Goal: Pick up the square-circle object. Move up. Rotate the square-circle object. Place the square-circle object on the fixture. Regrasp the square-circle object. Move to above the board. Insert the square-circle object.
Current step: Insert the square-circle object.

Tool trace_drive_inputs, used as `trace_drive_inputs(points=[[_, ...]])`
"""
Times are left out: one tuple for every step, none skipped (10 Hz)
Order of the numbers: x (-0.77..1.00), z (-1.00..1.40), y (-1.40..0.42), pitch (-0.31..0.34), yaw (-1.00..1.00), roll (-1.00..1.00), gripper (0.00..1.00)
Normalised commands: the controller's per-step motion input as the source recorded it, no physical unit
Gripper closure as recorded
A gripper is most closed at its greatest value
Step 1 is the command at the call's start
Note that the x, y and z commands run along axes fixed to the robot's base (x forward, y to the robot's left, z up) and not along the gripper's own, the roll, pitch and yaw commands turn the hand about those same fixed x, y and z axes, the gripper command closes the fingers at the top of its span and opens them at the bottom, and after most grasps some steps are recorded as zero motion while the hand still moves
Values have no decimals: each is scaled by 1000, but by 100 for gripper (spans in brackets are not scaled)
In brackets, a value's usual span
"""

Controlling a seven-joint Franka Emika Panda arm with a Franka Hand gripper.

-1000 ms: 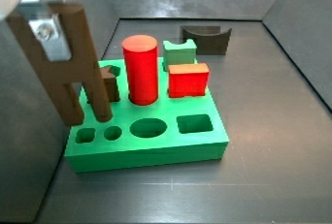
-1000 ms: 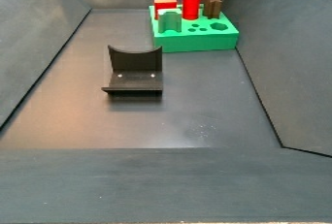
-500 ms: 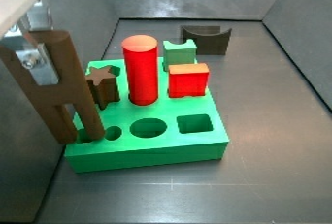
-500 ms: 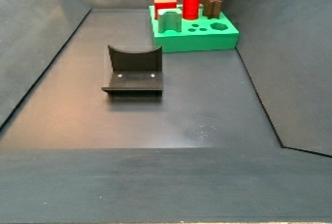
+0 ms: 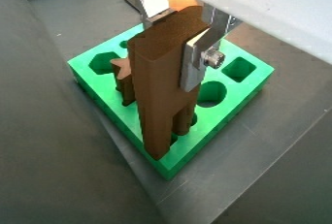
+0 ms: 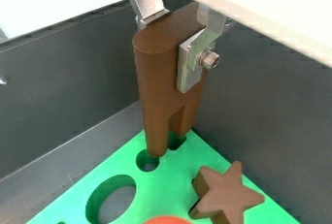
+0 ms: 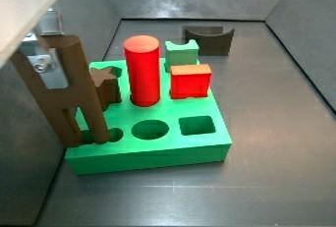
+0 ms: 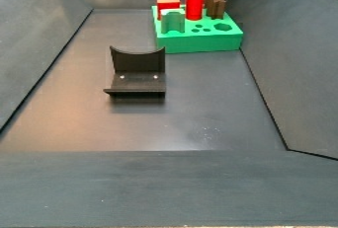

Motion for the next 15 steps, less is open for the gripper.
trace_drive_inputs(points=[[311,-63,11,190,-20,0,100],[289,-57,31,214,-17,0,100],[189,-134,9,153,-11,0,100],[46,-209,3,91,-40,0,100],[0,-249,46,50,-106,0,100],[-129,-291,26,7,-157,0,100],[-160,-317,37,11,-143,14,100],[-40,-291,106,0,-149,0,100],[0,-189,189,-21,-160,-37,100],[0,-214,237,-7,-103,-49,100],[0,-291,194,-31,-46,-36,100],[63,-346,134,-26,-31,-6,100],[77,-354,0,-41,-63,0,100],[0,-237,-149,-106,-94,0,100],[-106,-180,-229,-81,-20,9,100]])
